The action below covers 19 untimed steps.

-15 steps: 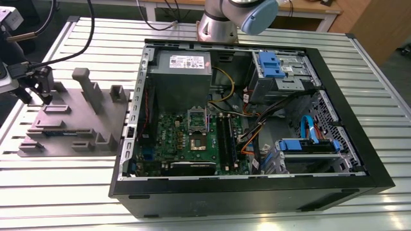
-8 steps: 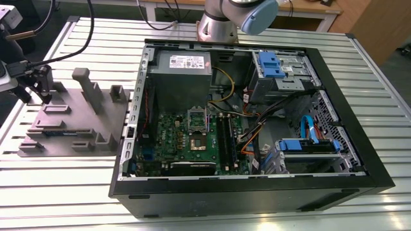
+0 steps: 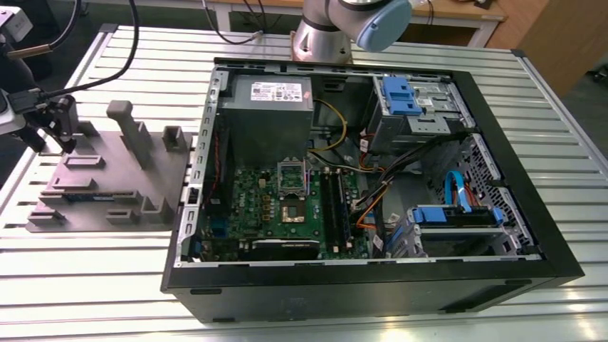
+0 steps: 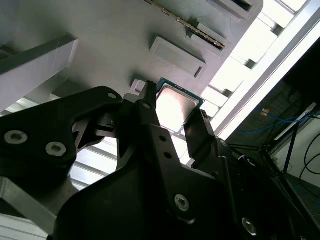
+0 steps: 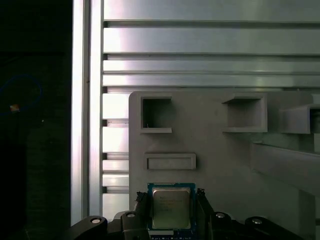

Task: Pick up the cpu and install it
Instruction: 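Pick up the cpu and move it towards the insertion slot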

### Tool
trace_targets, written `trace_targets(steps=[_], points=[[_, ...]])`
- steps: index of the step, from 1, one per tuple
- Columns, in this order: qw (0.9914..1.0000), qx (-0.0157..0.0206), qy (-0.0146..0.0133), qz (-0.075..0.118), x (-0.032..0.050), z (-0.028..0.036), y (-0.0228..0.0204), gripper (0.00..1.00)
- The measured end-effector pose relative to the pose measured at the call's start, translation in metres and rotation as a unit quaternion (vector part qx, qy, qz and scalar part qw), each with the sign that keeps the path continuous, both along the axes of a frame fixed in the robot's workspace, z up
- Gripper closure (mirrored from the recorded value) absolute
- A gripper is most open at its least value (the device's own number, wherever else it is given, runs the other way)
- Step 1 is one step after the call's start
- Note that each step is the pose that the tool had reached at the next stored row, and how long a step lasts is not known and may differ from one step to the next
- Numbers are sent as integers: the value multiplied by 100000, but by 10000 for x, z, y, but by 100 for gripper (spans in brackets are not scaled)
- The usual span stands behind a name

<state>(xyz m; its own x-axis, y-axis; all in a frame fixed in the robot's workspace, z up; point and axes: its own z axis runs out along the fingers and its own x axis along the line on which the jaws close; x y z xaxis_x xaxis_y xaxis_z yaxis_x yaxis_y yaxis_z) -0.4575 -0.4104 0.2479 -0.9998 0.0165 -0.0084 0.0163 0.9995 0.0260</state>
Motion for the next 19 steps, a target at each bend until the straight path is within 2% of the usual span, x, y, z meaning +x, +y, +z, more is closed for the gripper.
trace_targets(steps=[19], points=[[100000, -1, -1, 1, 0, 43, 0, 53]])
